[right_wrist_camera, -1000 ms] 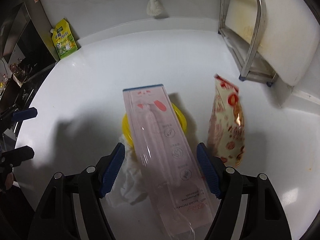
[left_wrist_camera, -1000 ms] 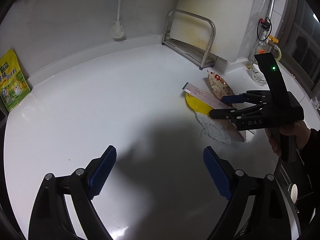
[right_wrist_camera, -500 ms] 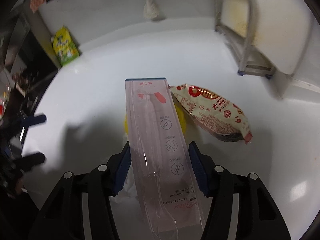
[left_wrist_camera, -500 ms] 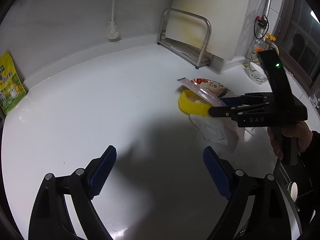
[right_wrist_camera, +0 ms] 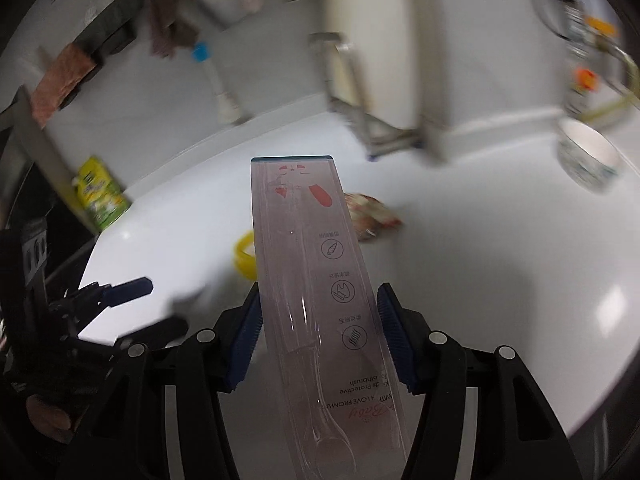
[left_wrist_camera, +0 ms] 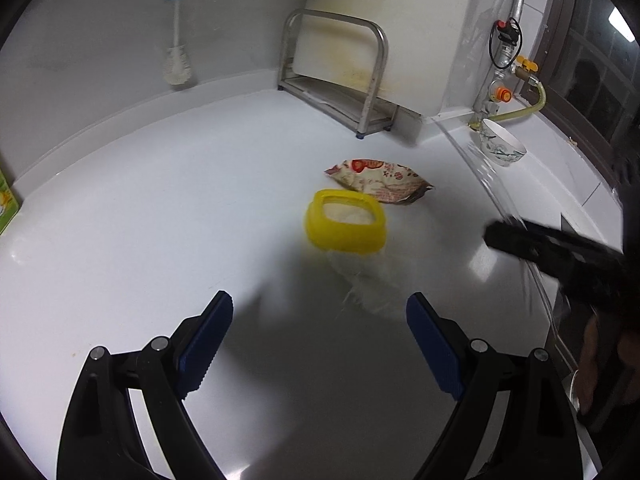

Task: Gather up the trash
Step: 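Grasp the pink packaging box with the right tool while the left tool grasps the yellow-lidded bag, then carry both items over the grey basket and open both tools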

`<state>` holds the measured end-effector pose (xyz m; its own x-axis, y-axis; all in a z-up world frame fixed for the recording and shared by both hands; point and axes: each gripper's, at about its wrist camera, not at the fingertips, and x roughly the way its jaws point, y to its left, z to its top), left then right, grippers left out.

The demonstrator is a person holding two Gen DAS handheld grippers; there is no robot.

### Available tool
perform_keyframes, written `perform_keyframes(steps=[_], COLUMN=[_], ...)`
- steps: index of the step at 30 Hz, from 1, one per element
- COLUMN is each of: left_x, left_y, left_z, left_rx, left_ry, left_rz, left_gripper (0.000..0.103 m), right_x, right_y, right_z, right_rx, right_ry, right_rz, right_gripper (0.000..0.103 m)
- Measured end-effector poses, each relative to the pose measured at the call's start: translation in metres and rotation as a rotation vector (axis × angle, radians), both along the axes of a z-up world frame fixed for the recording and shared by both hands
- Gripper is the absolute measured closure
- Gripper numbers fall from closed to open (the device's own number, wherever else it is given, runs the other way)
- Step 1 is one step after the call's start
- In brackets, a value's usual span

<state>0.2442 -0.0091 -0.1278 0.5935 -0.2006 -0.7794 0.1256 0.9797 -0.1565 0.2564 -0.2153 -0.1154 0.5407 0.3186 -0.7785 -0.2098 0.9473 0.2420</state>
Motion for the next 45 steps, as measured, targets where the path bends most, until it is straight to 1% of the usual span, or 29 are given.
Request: perform_keyframes(steps=[4,6,9,11,13,15,17,18,19,20,21,22,24,28,32,36,40,45], left_x=[0.016,0.023,0.032,0.037,0.041,0.043,0.042,0.040,0.038,0.037,0.035,0.035,0.032,0.021,0.007,-0.002,-0.013,-0.040], left_y=[-0.018,-0.026,-0.039,-0.045,-0.051,-0.055,-0.059,-0.059,-0.060,-0.059,-0.057,-0.056,-0.053,-0.040,-0.026,-0.018,-0.011,-0.002], left_z=[-0.009,-0.014,-0.024,-0.030,-0.037,-0.042,-0.046,-0.046,-0.046,-0.045,-0.044,-0.044,-0.040,-0.020,0.003,0.024,0.038,0.054], left_rx=[-0.017,-0.011,0.015,0.035,0.072,0.092,0.116,0.135,0.138,0.130,0.113,0.105,0.101,0.086,0.092,0.104,0.106,0.100], left_ry=[0.010,0.010,0.018,0.030,0.046,0.058,0.067,0.058,0.053,0.053,0.059,0.066,0.066,0.031,-0.002,-0.035,-0.054,-0.073], left_rz=[0.001,0.004,0.010,0.020,0.037,0.040,0.032,0.031,0.020,0.014,0.007,0.003,-0.011,-0.034,-0.060,-0.096,-0.111,-0.124], left_gripper=[0.016,0.016,0.016,0.016,0.016,0.023,0.039,0.043,0.054,0.068,0.078,0.086,0.093,0.094,0.095,0.095,0.095,0.095], right_x=[-0.030,-0.042,-0.062,-0.074,-0.082,-0.090,-0.097,-0.100,-0.103,-0.106,-0.108,-0.110,-0.113,-0.115,-0.119,-0.124,-0.130,-0.145], right_y=[-0.023,-0.029,-0.039,-0.042,-0.042,-0.041,-0.040,-0.040,-0.039,-0.038,-0.038,-0.037,-0.033,-0.024,-0.015,0.000,0.009,0.013], right_z=[-0.004,-0.006,-0.006,-0.005,-0.004,-0.002,0.000,0.001,0.002,0.003,0.003,0.004,0.005,0.006,0.009,0.014,0.018,0.024], right_rx=[0.000,-0.020,-0.024,-0.021,-0.014,-0.004,0.016,0.020,0.026,0.032,0.037,0.044,0.049,0.065,0.098,0.097,0.105,0.113], right_ry=[-0.002,-0.005,-0.015,-0.021,-0.024,-0.027,-0.026,-0.024,-0.021,-0.017,-0.016,-0.014,-0.010,0.006,0.011,0.012,0.008,0.001], right_rz=[-0.129,-0.184,-0.260,-0.291,-0.315,-0.330,-0.345,-0.348,-0.353,-0.356,-0.358,-0.362,-0.361,-0.349,-0.341,-0.320,-0.309,-0.315], right_gripper=[0.048,0.048,0.048,0.048,0.048,0.048,0.048,0.048,0.048,0.048,0.048,0.048,0.048,0.048,0.048,0.048,0.048,0.048])
